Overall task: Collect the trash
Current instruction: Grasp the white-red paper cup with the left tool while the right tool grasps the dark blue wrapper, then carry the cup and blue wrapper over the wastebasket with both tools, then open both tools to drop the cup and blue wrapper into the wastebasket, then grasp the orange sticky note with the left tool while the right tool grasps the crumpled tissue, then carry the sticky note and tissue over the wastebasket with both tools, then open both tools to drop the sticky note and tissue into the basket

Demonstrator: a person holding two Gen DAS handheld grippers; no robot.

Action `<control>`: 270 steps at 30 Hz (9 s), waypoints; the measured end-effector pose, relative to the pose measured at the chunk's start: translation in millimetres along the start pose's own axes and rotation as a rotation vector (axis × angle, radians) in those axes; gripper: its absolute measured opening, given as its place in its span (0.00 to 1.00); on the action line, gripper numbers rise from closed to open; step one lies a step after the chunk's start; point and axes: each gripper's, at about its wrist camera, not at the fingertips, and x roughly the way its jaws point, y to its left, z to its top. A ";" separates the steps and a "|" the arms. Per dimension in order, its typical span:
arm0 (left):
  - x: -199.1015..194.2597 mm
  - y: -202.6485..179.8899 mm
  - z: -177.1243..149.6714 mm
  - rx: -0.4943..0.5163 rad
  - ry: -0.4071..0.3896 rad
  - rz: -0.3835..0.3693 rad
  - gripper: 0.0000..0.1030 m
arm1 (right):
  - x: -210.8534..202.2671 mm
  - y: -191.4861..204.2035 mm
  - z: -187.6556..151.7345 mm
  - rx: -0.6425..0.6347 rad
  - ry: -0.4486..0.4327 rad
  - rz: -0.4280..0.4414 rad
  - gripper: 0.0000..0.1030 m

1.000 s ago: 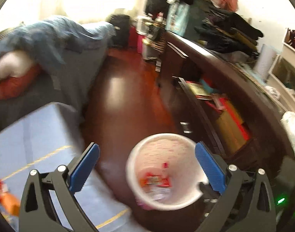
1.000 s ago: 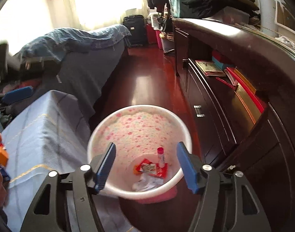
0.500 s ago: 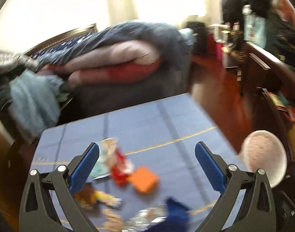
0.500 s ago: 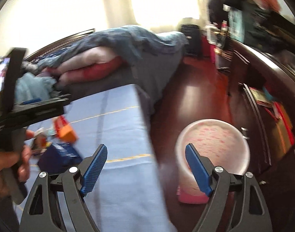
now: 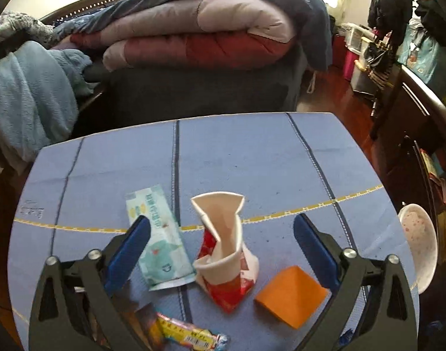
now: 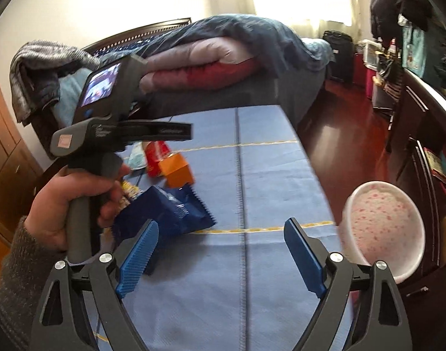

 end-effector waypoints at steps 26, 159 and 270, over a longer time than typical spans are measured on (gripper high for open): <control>-109.5 41.5 -15.3 -0.050 -0.199 -0.099 0.25 | 0.7 13.3 0.7 0.083 -0.007 0.085 0.20; -8.1 -41.6 -39.3 0.010 0.048 -0.104 0.46 | -10.3 -10.9 -18.9 0.042 0.062 -0.091 0.88; -84.9 -277.8 -8.9 0.357 -0.214 -0.418 0.92 | -34.5 -231.9 -33.5 0.382 -0.116 -0.416 0.74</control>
